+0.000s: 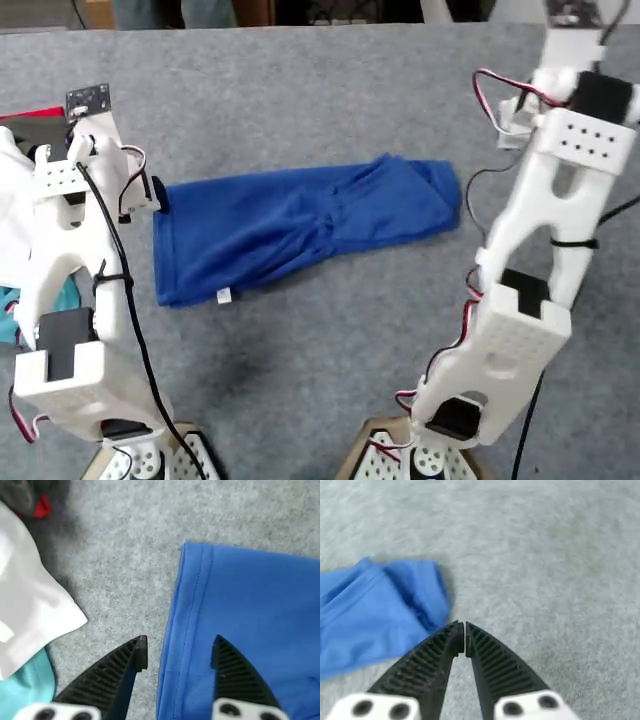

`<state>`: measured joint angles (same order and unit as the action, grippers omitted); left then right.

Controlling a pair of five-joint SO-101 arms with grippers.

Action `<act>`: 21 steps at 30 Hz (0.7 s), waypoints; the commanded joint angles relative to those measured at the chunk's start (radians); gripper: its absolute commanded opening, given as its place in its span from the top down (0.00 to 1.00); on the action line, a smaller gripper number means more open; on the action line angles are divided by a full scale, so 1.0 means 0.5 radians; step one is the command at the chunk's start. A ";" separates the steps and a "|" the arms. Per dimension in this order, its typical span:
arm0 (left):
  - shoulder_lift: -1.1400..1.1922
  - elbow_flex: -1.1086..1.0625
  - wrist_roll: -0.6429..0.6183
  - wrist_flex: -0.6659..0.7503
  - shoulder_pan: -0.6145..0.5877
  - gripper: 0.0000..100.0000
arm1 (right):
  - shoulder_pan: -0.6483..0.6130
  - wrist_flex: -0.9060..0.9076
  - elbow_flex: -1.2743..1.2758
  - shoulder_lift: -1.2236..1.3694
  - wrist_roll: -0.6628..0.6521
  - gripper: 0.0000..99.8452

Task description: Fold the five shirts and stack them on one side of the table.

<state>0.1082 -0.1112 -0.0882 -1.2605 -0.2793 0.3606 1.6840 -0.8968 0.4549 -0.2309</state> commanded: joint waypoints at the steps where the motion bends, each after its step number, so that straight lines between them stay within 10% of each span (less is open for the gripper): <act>1: 0.117 0.072 -0.034 -0.012 0.032 0.76 | 0.028 -0.196 0.020 -0.118 0.095 0.99; 21: 1.301 0.950 0.000 -0.396 0.014 0.97 | 0.387 -0.500 -0.428 -0.222 0.384 0.98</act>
<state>0.6897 0.2693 -0.0959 -1.4246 -0.2608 0.4833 1.4446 -1.0411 0.4012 -0.0483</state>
